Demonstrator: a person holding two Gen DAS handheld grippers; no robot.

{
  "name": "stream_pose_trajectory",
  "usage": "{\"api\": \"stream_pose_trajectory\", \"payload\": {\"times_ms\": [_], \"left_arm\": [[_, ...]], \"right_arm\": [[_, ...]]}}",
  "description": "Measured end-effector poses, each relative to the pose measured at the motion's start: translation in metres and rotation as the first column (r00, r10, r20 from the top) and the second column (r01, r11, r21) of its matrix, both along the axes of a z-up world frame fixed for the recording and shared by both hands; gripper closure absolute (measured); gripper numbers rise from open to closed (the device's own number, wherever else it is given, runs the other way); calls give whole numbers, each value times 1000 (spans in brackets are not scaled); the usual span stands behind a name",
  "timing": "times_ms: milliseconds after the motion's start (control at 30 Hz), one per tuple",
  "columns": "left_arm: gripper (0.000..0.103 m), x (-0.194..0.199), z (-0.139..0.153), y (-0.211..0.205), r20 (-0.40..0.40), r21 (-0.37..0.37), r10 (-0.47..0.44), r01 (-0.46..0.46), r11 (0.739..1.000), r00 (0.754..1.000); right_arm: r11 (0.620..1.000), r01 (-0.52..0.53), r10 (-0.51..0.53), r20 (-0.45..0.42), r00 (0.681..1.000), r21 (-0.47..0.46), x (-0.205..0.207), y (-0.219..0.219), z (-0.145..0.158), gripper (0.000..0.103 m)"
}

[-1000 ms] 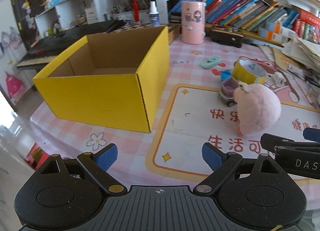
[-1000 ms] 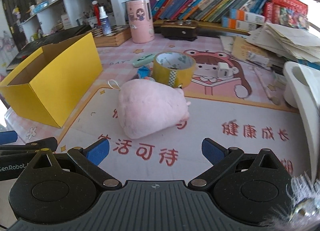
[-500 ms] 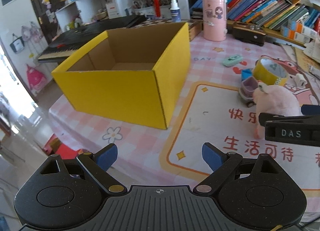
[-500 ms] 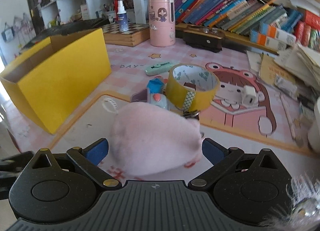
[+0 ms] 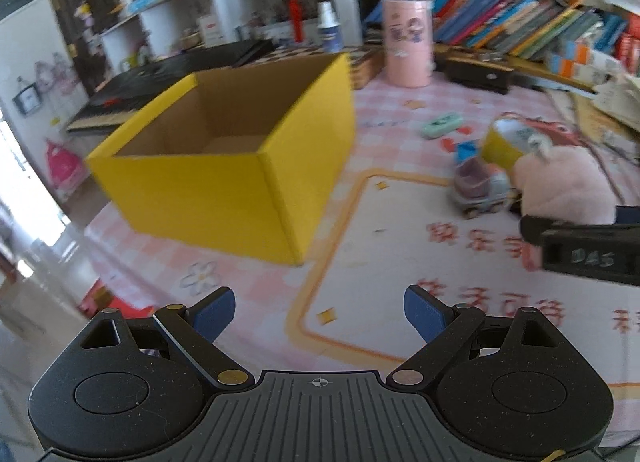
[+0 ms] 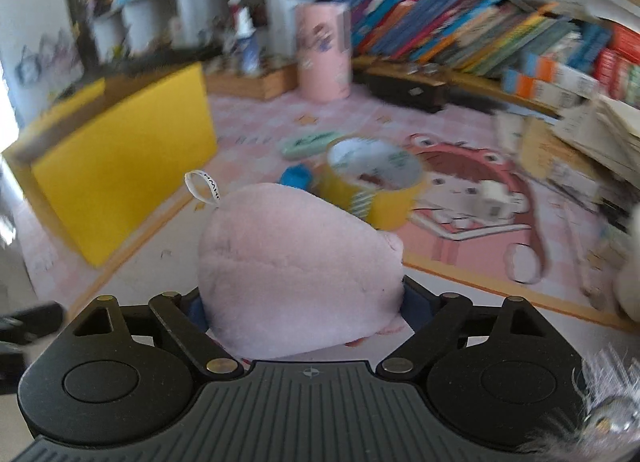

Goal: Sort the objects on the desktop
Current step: 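Close the right gripper on the pink plush while the left approaches the truck, then close the left gripper on the lavender toy truck and lift it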

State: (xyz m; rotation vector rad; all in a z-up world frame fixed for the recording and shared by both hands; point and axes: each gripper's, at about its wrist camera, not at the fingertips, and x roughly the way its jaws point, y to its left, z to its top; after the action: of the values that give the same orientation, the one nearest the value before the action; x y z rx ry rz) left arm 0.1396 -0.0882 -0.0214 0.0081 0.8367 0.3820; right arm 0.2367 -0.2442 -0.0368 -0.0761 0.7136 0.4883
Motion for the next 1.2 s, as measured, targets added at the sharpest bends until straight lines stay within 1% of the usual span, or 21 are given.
{"api": "stream_pose_trajectory", "payload": {"times_ms": [100,200,267,333,433,533,600,733,767,833,933,1000,1067,1133,1200], "left_arm": [[13,13,-3,-14,11,-20,-70,70,997,997],[17,33,-7,-29,27,-41,-128,129,991,991],[19,48,-8,-36,36,-63,-140,142,988,989],[20,63,-10,-40,63,-96,-145,150,984,987],[21,88,-14,-45,95,-143,-142,154,978,985],[25,113,-23,-51,92,-178,-126,141,974,988],[28,127,-31,-56,86,-178,-118,132,975,989],[35,149,-47,-59,45,-170,-75,81,982,996],[38,152,-50,-60,39,-167,-74,79,983,997],[38,157,-55,-60,37,-153,-83,88,984,996],[38,158,-58,-65,47,-120,-122,127,985,991],[39,157,-57,-66,47,-126,-140,145,981,989],[39,153,-55,-64,36,-147,-151,155,977,988],[39,145,-49,-61,48,-167,-157,163,972,986],[39,134,-42,-59,62,-166,-169,178,970,984]], "right_arm": [[995,88,-88,10,996,45,-7,-27,14,15],[987,151,-152,-1,988,62,-7,-50,22,15],[983,172,-173,3,985,55,-9,-61,24,15],[982,183,-184,18,983,38,-13,-67,24,15],[982,186,-187,29,982,19,-20,-74,23,15],[984,176,-176,46,983,-3,-25,-78,24,15],[985,170,-169,58,984,-12,-26,-81,25,15],[988,153,-152,57,987,-21,-25,-84,26,15],[989,147,-145,58,988,-26,-25,-83,26,15],[990,134,-132,57,990,-36,-25,-81,25,15],[991,128,-126,51,991,-39,-24,-80,23,15],[991,129,-127,45,991,-37,-23,-79,21,15],[990,133,-132,39,991,-35,-23,-78,21,15],[990,135,-134,34,990,-31,-23,-77,21,15],[990,136,-135,26,990,-26,-23,-76,20,15]]}}
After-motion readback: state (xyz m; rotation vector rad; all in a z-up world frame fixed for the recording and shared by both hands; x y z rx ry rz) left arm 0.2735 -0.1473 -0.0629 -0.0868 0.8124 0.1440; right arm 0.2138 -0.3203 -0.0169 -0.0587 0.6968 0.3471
